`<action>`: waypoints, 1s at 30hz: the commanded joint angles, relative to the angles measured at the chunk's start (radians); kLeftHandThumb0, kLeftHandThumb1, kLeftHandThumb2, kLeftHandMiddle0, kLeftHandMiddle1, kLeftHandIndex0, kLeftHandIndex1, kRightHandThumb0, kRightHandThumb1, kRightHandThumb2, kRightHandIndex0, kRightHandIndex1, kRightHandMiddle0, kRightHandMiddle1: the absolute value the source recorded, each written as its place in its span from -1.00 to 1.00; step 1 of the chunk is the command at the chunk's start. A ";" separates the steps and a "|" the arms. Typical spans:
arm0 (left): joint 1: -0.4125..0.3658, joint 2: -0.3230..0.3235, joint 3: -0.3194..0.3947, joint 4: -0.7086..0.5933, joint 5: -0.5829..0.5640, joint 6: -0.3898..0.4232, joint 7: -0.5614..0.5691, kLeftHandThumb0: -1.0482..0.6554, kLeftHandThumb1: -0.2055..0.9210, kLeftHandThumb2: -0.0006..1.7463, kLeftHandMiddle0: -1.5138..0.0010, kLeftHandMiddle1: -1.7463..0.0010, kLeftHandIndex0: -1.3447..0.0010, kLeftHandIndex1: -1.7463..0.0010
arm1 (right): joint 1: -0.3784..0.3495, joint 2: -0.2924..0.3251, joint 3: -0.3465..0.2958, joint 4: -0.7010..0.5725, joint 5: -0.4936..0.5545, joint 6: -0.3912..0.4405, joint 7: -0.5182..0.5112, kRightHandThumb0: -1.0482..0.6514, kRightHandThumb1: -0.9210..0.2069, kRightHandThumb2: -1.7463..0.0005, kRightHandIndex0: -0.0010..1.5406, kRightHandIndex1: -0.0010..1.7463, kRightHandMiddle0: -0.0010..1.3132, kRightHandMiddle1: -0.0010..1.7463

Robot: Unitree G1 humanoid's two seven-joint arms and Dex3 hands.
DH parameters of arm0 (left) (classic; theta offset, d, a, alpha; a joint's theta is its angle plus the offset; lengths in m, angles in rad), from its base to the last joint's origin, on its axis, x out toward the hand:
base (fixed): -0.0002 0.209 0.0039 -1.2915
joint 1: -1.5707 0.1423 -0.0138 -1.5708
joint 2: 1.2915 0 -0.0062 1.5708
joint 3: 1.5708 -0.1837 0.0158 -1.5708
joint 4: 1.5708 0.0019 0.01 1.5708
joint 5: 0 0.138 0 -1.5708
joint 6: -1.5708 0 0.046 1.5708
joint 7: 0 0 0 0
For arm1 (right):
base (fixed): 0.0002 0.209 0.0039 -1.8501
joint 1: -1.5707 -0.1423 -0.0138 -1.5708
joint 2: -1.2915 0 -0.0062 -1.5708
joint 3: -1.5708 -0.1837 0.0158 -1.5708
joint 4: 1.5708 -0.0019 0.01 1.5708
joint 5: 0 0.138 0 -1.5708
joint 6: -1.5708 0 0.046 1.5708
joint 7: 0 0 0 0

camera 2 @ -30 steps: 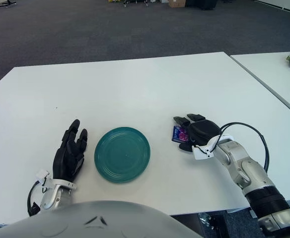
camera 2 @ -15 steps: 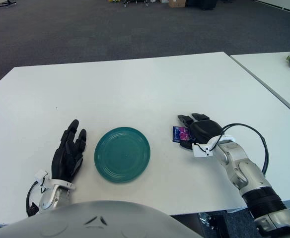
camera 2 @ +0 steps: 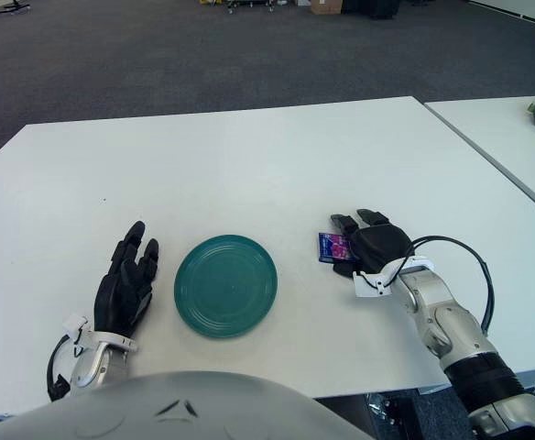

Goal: Put the gum into the plate.

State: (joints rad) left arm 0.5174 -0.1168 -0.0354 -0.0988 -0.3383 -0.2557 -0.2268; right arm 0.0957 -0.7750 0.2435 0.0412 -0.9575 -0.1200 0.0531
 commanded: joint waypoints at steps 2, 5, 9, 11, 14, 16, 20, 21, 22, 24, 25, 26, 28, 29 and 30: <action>0.004 0.005 0.010 0.004 0.003 0.023 0.011 -1.00 1.00 -0.19 0.96 0.99 1.00 0.65 | 0.006 -0.036 0.012 -0.009 -0.032 -0.016 -0.003 -0.92 -1.00 0.25 -0.68 -0.95 -1.00 -0.65; 0.005 0.003 0.012 0.001 -0.004 0.029 0.011 -1.00 1.00 -0.20 0.95 0.99 1.00 0.64 | 0.007 -0.052 0.016 -0.014 -0.045 -0.026 -0.002 -0.91 -1.00 0.25 -0.66 -0.95 -1.00 -0.63; 0.005 0.002 0.013 -0.001 -0.008 0.034 0.010 -1.00 1.00 -0.21 0.94 0.99 1.00 0.60 | 0.013 -0.071 0.015 -0.027 -0.055 -0.038 -0.001 -0.91 -1.00 0.24 -0.62 -0.94 -1.00 -0.59; 0.005 0.002 0.014 -0.002 -0.008 0.035 0.010 -1.00 1.00 -0.22 0.94 0.99 1.00 0.59 | 0.014 -0.078 0.016 -0.028 -0.058 -0.047 -0.003 -0.91 -1.00 0.23 -0.61 -0.94 -1.00 -0.58; 0.007 0.003 0.013 -0.002 -0.005 0.037 0.009 -1.00 1.00 -0.22 0.96 1.00 1.00 0.61 | 0.016 -0.091 0.018 -0.028 -0.061 -0.069 -0.015 -0.89 -1.00 0.23 -0.56 -0.77 -1.00 -0.38; 0.007 0.003 0.013 -0.003 -0.003 0.038 0.010 -1.00 1.00 -0.21 0.97 1.00 1.00 0.62 | 0.016 -0.101 0.021 -0.020 -0.063 -0.088 -0.030 -0.86 -1.00 0.25 -0.66 -0.36 -1.00 -0.15; 0.008 0.003 0.015 -0.006 -0.004 0.042 0.012 -1.00 1.00 -0.20 0.97 1.00 1.00 0.62 | 0.009 -0.107 0.029 -0.008 -0.063 -0.112 -0.038 -0.81 -1.00 0.31 -0.64 0.39 -1.00 0.46; 0.007 0.002 0.017 -0.006 -0.007 0.042 0.012 -1.00 1.00 -0.20 0.97 1.00 1.00 0.61 | 0.009 -0.108 0.033 -0.004 -0.065 -0.121 -0.046 -0.79 -1.00 0.32 -0.58 0.58 -1.00 0.65; 0.006 0.002 0.019 -0.005 -0.009 0.043 0.012 -1.00 1.00 -0.19 0.97 0.99 1.00 0.61 | 0.009 -0.109 0.036 -0.002 -0.066 -0.126 -0.052 -0.78 -1.00 0.33 -0.53 0.66 -0.95 0.72; 0.002 0.004 0.025 -0.001 -0.013 0.043 0.008 -1.00 1.00 -0.18 0.96 0.99 1.00 0.60 | 0.021 -0.108 0.042 -0.007 -0.076 -0.137 -0.079 -0.73 -1.00 0.37 -0.39 0.86 -0.78 0.88; 0.001 0.005 0.027 0.001 -0.014 0.043 0.007 -1.00 1.00 -0.18 0.96 0.99 1.00 0.60 | 0.027 -0.107 0.044 -0.010 -0.080 -0.139 -0.089 -0.71 -1.00 0.38 -0.33 0.91 -0.68 0.93; 0.000 0.005 0.028 0.001 -0.015 0.043 0.006 -1.00 1.00 -0.18 0.96 0.99 1.00 0.60 | 0.031 -0.107 0.045 -0.012 -0.082 -0.141 -0.097 -0.70 -1.00 0.38 -0.31 0.93 -0.64 0.94; -0.002 0.007 0.030 0.004 -0.015 0.042 0.003 -1.00 1.00 -0.17 0.96 0.99 1.00 0.60 | 0.044 -0.108 0.049 -0.022 -0.095 -0.147 -0.128 -0.67 -1.00 0.40 -0.25 0.96 -0.54 0.97; -0.003 0.008 0.032 0.006 -0.017 0.041 0.000 -1.00 1.00 -0.17 0.96 1.00 1.00 0.60 | 0.046 -0.108 0.051 -0.021 -0.101 -0.152 -0.144 -0.65 -1.00 0.41 -0.22 0.98 -0.46 0.98; -0.004 0.009 0.034 0.007 -0.018 0.041 -0.002 -1.00 1.00 -0.17 0.96 1.00 1.00 0.59 | 0.047 -0.109 0.052 -0.020 -0.105 -0.156 -0.155 -0.62 -1.00 0.42 -0.19 0.99 -0.40 0.99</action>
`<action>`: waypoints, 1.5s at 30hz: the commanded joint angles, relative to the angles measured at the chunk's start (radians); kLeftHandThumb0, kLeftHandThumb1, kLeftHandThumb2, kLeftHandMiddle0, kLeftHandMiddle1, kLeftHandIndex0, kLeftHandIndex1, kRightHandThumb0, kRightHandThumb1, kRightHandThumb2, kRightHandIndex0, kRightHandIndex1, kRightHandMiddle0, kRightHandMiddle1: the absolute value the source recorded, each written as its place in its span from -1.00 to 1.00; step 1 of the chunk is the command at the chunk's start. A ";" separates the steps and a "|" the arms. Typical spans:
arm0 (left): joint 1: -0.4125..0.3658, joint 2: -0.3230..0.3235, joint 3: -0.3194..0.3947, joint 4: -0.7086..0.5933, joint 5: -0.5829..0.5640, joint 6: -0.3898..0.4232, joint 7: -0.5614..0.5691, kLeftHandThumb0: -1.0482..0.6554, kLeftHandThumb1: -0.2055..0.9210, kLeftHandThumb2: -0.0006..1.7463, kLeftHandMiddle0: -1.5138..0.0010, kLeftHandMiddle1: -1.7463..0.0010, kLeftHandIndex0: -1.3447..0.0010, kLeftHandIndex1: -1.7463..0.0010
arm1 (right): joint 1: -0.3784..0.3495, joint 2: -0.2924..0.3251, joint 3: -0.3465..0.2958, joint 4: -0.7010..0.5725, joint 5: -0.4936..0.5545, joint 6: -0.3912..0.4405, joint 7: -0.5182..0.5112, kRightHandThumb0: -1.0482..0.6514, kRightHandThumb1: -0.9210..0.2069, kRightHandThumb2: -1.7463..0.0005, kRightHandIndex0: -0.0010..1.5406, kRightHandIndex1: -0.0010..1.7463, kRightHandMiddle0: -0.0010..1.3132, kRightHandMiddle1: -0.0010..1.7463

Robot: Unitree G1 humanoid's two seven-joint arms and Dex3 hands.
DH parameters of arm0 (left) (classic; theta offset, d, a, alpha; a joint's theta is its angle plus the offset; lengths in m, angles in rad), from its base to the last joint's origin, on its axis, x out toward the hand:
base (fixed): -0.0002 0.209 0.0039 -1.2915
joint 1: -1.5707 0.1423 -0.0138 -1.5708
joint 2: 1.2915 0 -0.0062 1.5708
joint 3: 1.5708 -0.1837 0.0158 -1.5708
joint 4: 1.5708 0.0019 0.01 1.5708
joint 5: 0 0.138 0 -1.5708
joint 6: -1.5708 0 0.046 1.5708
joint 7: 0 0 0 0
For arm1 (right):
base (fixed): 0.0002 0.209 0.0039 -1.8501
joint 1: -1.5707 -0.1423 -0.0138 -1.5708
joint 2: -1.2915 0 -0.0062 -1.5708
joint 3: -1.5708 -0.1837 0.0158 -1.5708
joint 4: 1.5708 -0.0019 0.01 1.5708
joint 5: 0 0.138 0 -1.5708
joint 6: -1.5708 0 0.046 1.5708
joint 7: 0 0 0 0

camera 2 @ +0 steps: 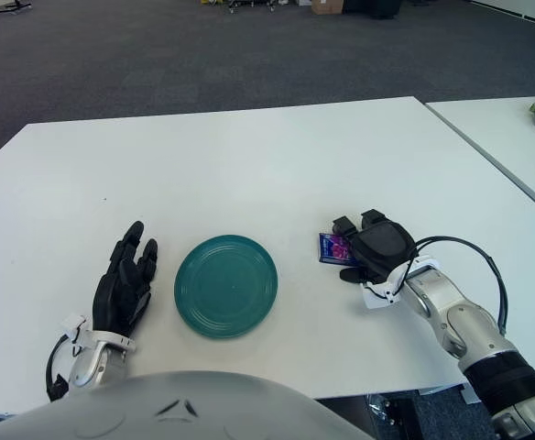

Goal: Put the gum into the plate.

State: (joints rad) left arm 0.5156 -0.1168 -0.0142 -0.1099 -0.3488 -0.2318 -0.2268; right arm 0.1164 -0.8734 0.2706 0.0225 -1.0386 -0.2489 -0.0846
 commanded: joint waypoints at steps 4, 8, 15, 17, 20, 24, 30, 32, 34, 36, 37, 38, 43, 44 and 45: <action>-0.005 0.012 0.020 0.023 -0.018 0.021 -0.010 -1.00 1.00 -0.18 0.96 0.99 1.00 0.57 | 0.024 -0.008 0.029 0.009 -0.031 -0.044 -0.064 -0.50 -0.90 0.35 -0.16 1.00 -0.32 1.00; -0.008 0.016 0.027 0.026 -0.031 0.032 -0.019 -1.00 1.00 -0.18 0.96 1.00 1.00 0.57 | 0.023 0.007 0.029 0.025 -0.020 -0.069 -0.136 -0.31 -0.46 -0.06 -0.13 1.00 -0.33 1.00; -0.011 0.024 0.032 0.027 -0.050 0.046 -0.032 -1.00 1.00 -0.15 0.95 0.99 1.00 0.60 | -0.001 0.038 0.035 0.078 -0.017 -0.078 -0.214 -0.27 -0.31 -0.19 -0.11 1.00 -0.31 1.00; -0.013 0.026 0.035 0.030 -0.050 0.044 -0.037 -1.00 1.00 -0.14 0.94 0.99 1.00 0.61 | -0.022 0.055 0.042 0.115 -0.019 -0.078 -0.239 -0.26 -0.30 -0.20 -0.11 1.00 -0.31 1.00; -0.016 0.029 0.038 0.036 -0.048 0.041 -0.044 -1.00 1.00 -0.11 0.94 0.99 1.00 0.62 | -0.076 0.088 0.063 0.207 -0.030 -0.072 -0.285 -0.26 -0.33 -0.17 -0.13 1.00 -0.33 1.00; -0.020 0.028 0.043 0.041 -0.049 0.041 -0.051 -1.00 1.00 -0.09 0.94 1.00 1.00 0.64 | -0.128 0.118 0.087 0.297 -0.041 -0.058 -0.343 -0.25 -0.39 -0.13 -0.18 1.00 -0.36 1.00; -0.021 0.026 0.048 0.038 -0.053 0.050 -0.055 -1.00 1.00 -0.07 0.95 1.00 1.00 0.66 | -0.196 0.151 0.119 0.392 -0.042 -0.031 -0.405 -0.24 -0.45 -0.08 -0.23 1.00 -0.40 1.00; -0.020 0.027 0.048 0.036 -0.053 0.052 -0.056 -1.00 1.00 -0.07 0.95 1.00 1.00 0.67 | -0.233 0.164 0.127 0.429 -0.035 -0.025 -0.418 -0.24 -0.45 -0.08 -0.23 1.00 -0.40 1.00; -0.019 0.029 0.048 0.036 -0.054 0.052 -0.059 -1.00 1.00 -0.07 0.95 1.00 1.00 0.67 | -0.269 0.178 0.132 0.456 -0.026 -0.019 -0.421 -0.24 -0.45 -0.08 -0.23 1.00 -0.40 1.00; -0.019 0.031 0.050 0.037 -0.055 0.051 -0.062 -1.00 1.00 -0.06 0.95 1.00 1.00 0.67 | -0.303 0.191 0.132 0.465 -0.011 -0.012 -0.411 -0.24 -0.43 -0.09 -0.23 1.00 -0.39 1.00; -0.018 0.031 0.051 0.037 -0.055 0.050 -0.063 -1.00 1.00 -0.06 0.95 1.00 1.00 0.67 | -0.318 0.196 0.130 0.466 -0.003 -0.009 -0.405 -0.24 -0.43 -0.09 -0.22 1.00 -0.39 1.00; -0.018 0.032 0.052 0.038 -0.055 0.049 -0.065 -1.00 1.00 -0.06 0.95 1.00 1.00 0.67 | -0.328 0.200 0.126 0.456 0.006 -0.004 -0.395 -0.24 -0.43 -0.09 -0.22 1.00 -0.39 1.00; -0.016 0.033 0.056 0.043 -0.053 0.043 -0.071 -1.00 1.00 -0.04 0.94 0.99 1.00 0.65 | -0.329 0.209 0.077 0.258 0.049 0.046 -0.298 -0.24 -0.42 -0.10 -0.19 1.00 -0.38 1.00; -0.015 0.034 0.057 0.043 -0.053 0.043 -0.071 -1.00 1.00 -0.04 0.94 0.99 1.00 0.64 | -0.317 0.209 0.058 0.173 0.063 0.061 -0.261 -0.24 -0.42 -0.10 -0.18 1.00 -0.38 1.00; -0.015 0.034 0.058 0.042 -0.053 0.043 -0.072 -1.00 1.00 -0.03 0.94 1.00 1.00 0.64 | -0.307 0.209 0.044 0.113 0.072 0.073 -0.233 -0.24 -0.42 -0.10 -0.17 1.00 -0.38 1.00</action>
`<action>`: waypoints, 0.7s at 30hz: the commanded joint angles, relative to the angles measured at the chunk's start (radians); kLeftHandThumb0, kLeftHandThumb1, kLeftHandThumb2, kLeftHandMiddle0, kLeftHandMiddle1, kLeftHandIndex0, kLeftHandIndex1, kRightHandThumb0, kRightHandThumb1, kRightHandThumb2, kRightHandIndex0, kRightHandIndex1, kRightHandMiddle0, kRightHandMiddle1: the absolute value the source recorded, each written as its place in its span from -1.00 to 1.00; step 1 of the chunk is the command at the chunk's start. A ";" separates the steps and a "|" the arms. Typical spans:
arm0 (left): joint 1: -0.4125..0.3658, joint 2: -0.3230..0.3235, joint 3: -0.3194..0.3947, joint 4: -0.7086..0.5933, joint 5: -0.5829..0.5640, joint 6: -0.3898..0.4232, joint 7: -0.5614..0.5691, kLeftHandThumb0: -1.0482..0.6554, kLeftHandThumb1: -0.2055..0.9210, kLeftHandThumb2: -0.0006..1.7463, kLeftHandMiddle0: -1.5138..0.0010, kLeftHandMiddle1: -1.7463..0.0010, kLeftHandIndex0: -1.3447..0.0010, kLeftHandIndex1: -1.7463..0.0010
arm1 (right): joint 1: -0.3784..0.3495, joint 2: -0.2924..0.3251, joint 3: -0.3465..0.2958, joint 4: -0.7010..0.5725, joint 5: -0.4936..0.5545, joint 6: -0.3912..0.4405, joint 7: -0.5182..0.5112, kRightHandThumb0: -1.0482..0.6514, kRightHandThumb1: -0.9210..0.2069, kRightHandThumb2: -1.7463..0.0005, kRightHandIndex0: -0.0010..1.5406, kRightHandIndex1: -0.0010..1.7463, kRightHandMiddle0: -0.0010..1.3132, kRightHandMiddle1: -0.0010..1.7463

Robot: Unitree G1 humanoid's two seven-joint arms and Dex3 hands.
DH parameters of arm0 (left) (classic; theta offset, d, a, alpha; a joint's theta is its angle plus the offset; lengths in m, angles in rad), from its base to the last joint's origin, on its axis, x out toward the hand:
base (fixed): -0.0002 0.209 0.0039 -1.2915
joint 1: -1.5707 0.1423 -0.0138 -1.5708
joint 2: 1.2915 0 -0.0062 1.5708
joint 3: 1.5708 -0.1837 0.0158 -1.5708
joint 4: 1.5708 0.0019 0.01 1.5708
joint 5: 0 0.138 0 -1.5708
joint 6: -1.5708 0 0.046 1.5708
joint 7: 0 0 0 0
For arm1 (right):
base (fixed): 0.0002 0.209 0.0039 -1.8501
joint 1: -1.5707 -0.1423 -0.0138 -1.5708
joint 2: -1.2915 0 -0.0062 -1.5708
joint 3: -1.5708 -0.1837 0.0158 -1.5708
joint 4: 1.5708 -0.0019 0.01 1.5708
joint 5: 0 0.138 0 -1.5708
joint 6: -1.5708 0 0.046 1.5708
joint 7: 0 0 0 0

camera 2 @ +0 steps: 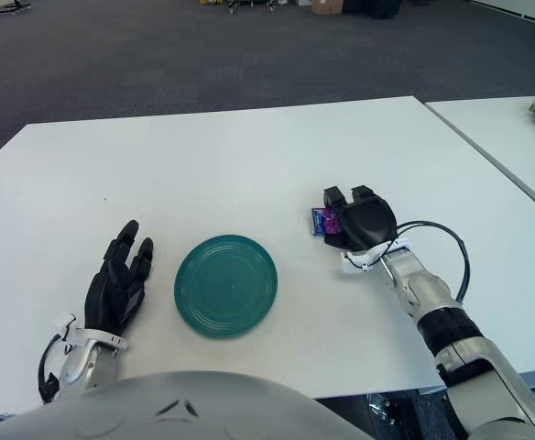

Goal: Put the gum into the plate.

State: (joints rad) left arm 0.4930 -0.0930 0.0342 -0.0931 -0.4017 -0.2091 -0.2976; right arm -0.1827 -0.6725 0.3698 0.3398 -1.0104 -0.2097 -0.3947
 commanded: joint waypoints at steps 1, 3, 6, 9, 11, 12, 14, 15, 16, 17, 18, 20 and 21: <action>0.008 0.011 0.010 0.025 -0.001 0.021 -0.001 -1.00 1.00 -0.03 0.94 1.00 1.00 0.64 | 0.003 0.009 -0.068 -0.271 0.053 0.045 0.108 -0.24 -0.42 -0.10 -0.16 1.00 -0.38 1.00; 0.006 0.011 0.012 0.028 -0.001 0.021 -0.002 -1.00 1.00 -0.03 0.95 1.00 1.00 0.63 | 0.017 0.014 -0.084 -0.375 0.064 0.062 0.158 -0.24 -0.41 -0.11 -0.15 1.00 -0.38 1.00; 0.004 0.009 0.011 0.032 0.002 0.019 0.000 -1.00 1.00 -0.02 0.94 1.00 1.00 0.61 | 0.028 0.024 -0.095 -0.469 0.071 0.071 0.210 -0.25 -0.40 -0.11 -0.17 1.00 -0.37 1.00; -0.003 0.004 0.006 0.037 0.005 0.019 0.002 -1.00 1.00 -0.01 0.93 0.99 1.00 0.58 | 0.029 0.039 -0.080 -0.516 0.076 0.048 0.235 -0.25 -0.39 -0.13 -0.20 1.00 -0.36 1.00; -0.007 0.001 0.004 0.040 0.001 0.023 0.002 -1.00 1.00 -0.01 0.92 0.99 1.00 0.55 | 0.033 0.052 -0.065 -0.542 0.075 0.034 0.249 -0.25 -0.37 -0.14 -0.22 1.00 -0.36 1.00; -0.009 -0.002 0.002 0.042 0.000 0.024 0.002 -1.00 1.00 -0.02 0.92 0.99 1.00 0.54 | 0.036 0.058 -0.060 -0.551 0.074 0.030 0.256 -0.25 -0.37 -0.14 -0.23 1.00 -0.35 1.00; -0.011 -0.008 -0.001 0.045 -0.004 0.027 0.003 -1.00 1.00 -0.02 0.90 0.99 1.00 0.51 | 0.041 0.079 -0.040 -0.571 0.063 0.025 0.272 -0.25 -0.36 -0.15 -0.24 1.00 -0.35 1.00; -0.012 -0.010 -0.002 0.046 -0.006 0.028 0.003 -1.00 1.00 -0.03 0.90 0.98 1.00 0.50 | 0.040 0.090 -0.027 -0.577 0.056 0.023 0.280 -0.25 -0.35 -0.15 -0.25 1.00 -0.34 1.00; -0.012 -0.013 -0.003 0.047 -0.007 0.028 0.003 -1.00 1.00 -0.03 0.89 0.98 1.00 0.49 | 0.040 0.098 -0.021 -0.581 0.051 0.019 0.286 -0.25 -0.35 -0.16 -0.25 1.00 -0.34 1.00; -0.012 -0.018 -0.008 0.047 -0.006 0.029 0.004 -1.00 1.00 -0.03 0.89 0.98 1.00 0.48 | 0.034 0.104 -0.004 -0.581 0.050 -0.002 0.293 -0.25 -0.35 -0.16 -0.25 1.00 -0.34 1.00; -0.011 -0.021 -0.011 0.047 -0.005 0.030 0.005 -1.00 1.00 -0.04 0.88 0.98 1.00 0.47 | 0.030 0.108 0.008 -0.581 0.049 -0.019 0.298 -0.25 -0.33 -0.17 -0.25 1.00 -0.33 1.00; -0.010 -0.028 -0.016 0.048 -0.001 0.028 0.007 -1.00 1.00 -0.05 0.87 0.98 1.00 0.46 | 0.028 0.110 0.012 -0.579 0.050 -0.040 0.302 -0.26 -0.32 -0.18 -0.26 1.00 -0.33 1.00; -0.009 -0.029 -0.020 0.045 0.002 0.029 0.007 -1.00 1.00 -0.05 0.87 0.98 1.00 0.45 | 0.026 0.108 0.023 -0.590 0.053 -0.067 0.308 -0.26 -0.32 -0.18 -0.26 1.00 -0.32 1.00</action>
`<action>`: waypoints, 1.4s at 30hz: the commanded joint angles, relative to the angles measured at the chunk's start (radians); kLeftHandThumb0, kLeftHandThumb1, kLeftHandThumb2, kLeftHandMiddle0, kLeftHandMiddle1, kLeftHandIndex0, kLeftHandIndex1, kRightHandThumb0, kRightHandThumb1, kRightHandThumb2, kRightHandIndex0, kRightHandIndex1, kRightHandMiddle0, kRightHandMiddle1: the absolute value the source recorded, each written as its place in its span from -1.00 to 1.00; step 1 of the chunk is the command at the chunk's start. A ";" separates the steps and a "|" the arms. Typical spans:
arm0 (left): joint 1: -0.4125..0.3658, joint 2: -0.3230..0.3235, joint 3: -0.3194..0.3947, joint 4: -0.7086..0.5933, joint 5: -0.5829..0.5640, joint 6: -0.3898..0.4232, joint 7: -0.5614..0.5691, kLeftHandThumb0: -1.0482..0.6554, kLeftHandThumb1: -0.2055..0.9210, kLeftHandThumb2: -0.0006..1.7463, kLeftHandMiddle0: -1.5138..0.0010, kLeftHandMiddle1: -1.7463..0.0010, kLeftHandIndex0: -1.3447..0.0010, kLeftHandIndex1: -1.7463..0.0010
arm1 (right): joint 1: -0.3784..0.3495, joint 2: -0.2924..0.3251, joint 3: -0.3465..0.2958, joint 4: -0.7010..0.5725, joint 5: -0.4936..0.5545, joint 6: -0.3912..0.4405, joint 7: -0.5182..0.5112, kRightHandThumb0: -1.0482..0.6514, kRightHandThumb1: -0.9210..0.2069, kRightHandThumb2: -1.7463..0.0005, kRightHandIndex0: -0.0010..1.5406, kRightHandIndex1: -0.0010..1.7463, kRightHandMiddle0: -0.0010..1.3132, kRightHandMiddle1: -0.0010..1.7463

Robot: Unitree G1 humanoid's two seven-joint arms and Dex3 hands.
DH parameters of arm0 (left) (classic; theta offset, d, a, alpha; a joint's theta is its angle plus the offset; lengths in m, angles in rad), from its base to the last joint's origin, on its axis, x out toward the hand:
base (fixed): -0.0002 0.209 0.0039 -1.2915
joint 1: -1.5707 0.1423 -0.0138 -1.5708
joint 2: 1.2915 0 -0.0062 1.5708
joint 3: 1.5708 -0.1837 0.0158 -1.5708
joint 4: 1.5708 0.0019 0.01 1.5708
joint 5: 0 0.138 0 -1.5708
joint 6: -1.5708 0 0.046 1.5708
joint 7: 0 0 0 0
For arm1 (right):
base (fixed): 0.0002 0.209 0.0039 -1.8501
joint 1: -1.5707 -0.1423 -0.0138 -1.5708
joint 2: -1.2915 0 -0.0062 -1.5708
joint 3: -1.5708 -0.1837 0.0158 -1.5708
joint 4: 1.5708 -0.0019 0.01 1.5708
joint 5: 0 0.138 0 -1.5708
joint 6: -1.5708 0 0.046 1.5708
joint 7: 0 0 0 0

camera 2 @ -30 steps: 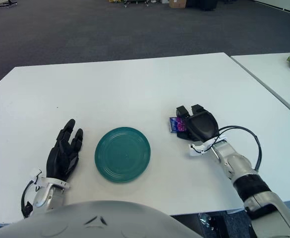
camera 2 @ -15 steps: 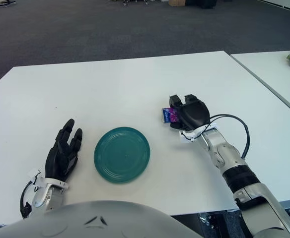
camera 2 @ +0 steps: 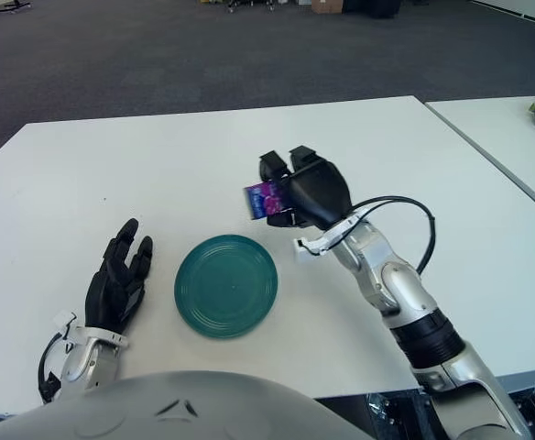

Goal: Put the gum into the plate.

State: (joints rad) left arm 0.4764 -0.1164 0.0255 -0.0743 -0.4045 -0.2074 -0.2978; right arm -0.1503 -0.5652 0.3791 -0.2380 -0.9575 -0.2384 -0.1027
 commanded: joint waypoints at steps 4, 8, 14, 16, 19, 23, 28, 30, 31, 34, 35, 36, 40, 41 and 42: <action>0.013 -0.009 -0.023 0.016 0.013 0.031 0.010 -1.00 1.00 -0.06 0.87 0.98 1.00 0.46 | -0.012 -0.010 0.043 -0.057 0.007 -0.133 0.041 -0.26 -0.27 -0.22 -0.22 1.00 -0.30 1.00; 0.017 -0.009 -0.029 0.008 0.022 0.034 0.016 -1.00 1.00 -0.04 0.87 0.99 1.00 0.49 | 0.017 -0.015 0.055 -0.144 0.021 -0.174 0.122 -0.27 -0.25 -0.24 -0.17 1.00 -0.28 1.00; 0.020 -0.009 -0.038 0.005 0.033 0.037 0.019 -1.00 1.00 -0.03 0.88 1.00 1.00 0.51 | 0.074 -0.003 0.061 -0.218 0.029 -0.190 0.210 -0.26 -0.28 -0.21 -0.16 1.00 -0.30 1.00; 0.022 -0.007 -0.042 0.004 0.041 0.033 0.019 -1.00 1.00 -0.02 0.89 1.00 1.00 0.51 | 0.086 0.000 0.071 -0.235 0.029 -0.189 0.249 -0.26 -0.30 -0.20 -0.17 1.00 -0.31 1.00; 0.026 -0.010 -0.052 0.002 0.056 0.028 0.025 -1.00 1.00 -0.02 0.90 1.00 1.00 0.52 | 0.098 0.011 0.094 -0.216 0.002 -0.204 0.261 -0.25 -0.34 -0.17 -0.19 1.00 -0.33 1.00; 0.039 -0.018 -0.071 -0.007 0.085 0.019 0.041 -1.00 1.00 0.00 0.93 1.00 1.00 0.53 | 0.106 0.024 0.125 -0.169 -0.046 -0.237 0.231 -0.25 -0.35 -0.16 -0.19 1.00 -0.34 1.00; 0.045 -0.025 -0.085 -0.015 0.114 0.012 0.064 -1.00 1.00 0.02 0.96 1.00 1.00 0.55 | 0.099 0.032 0.140 -0.100 -0.077 -0.276 0.190 -0.25 -0.36 -0.16 -0.17 1.00 -0.35 1.00; 0.048 -0.026 -0.091 -0.023 0.127 0.011 0.073 -1.00 1.00 0.04 0.97 1.00 1.00 0.56 | 0.097 0.035 0.150 -0.056 -0.098 -0.289 0.164 -0.25 -0.35 -0.16 -0.18 1.00 -0.35 1.00; 0.050 -0.026 -0.095 -0.028 0.134 0.011 0.079 -1.00 1.00 0.04 0.97 1.00 1.00 0.56 | 0.098 0.035 0.154 -0.041 -0.106 -0.292 0.157 -0.25 -0.35 -0.16 -0.18 1.00 -0.35 1.00; 0.054 -0.024 -0.105 -0.041 0.152 0.011 0.093 -1.00 1.00 0.06 0.98 1.00 1.00 0.57 | 0.104 0.036 0.156 -0.025 -0.118 -0.295 0.149 -0.25 -0.39 -0.13 -0.20 1.00 -0.37 1.00; 0.055 -0.024 -0.106 -0.043 0.155 0.012 0.096 -1.00 1.00 0.06 0.98 1.00 1.00 0.57 | 0.105 0.036 0.156 -0.024 -0.119 -0.295 0.147 -0.25 -0.40 -0.12 -0.21 1.00 -0.37 1.00; 0.056 -0.024 -0.108 -0.045 0.158 0.012 0.098 -1.00 1.00 0.06 0.98 1.00 1.00 0.57 | 0.106 0.036 0.155 -0.023 -0.120 -0.296 0.146 -0.24 -0.42 -0.10 -0.21 1.00 -0.38 1.00; 0.062 -0.022 -0.117 -0.060 0.178 0.014 0.115 -1.00 1.00 0.07 0.97 1.00 1.00 0.59 | 0.124 0.041 0.150 -0.030 -0.124 -0.281 0.155 -0.22 -0.68 0.12 -0.31 1.00 -0.53 1.00; 0.063 -0.021 -0.117 -0.062 0.179 0.015 0.117 -1.00 1.00 0.07 0.97 1.00 1.00 0.60 | 0.127 0.042 0.150 -0.033 -0.127 -0.276 0.158 -0.21 -0.72 0.16 -0.34 1.00 -0.55 1.00; 0.064 -0.020 -0.118 -0.064 0.179 0.016 0.119 -1.00 1.00 0.07 0.97 0.99 1.00 0.61 | 0.130 0.042 0.149 -0.035 -0.128 -0.273 0.161 -0.21 -0.82 0.25 -0.45 0.90 -0.60 1.00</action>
State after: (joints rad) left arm 0.5289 -0.1439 -0.0899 -0.1376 -0.2376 -0.2126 -0.1995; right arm -0.0223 -0.5300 0.5373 -0.2641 -1.0750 -0.5240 0.0618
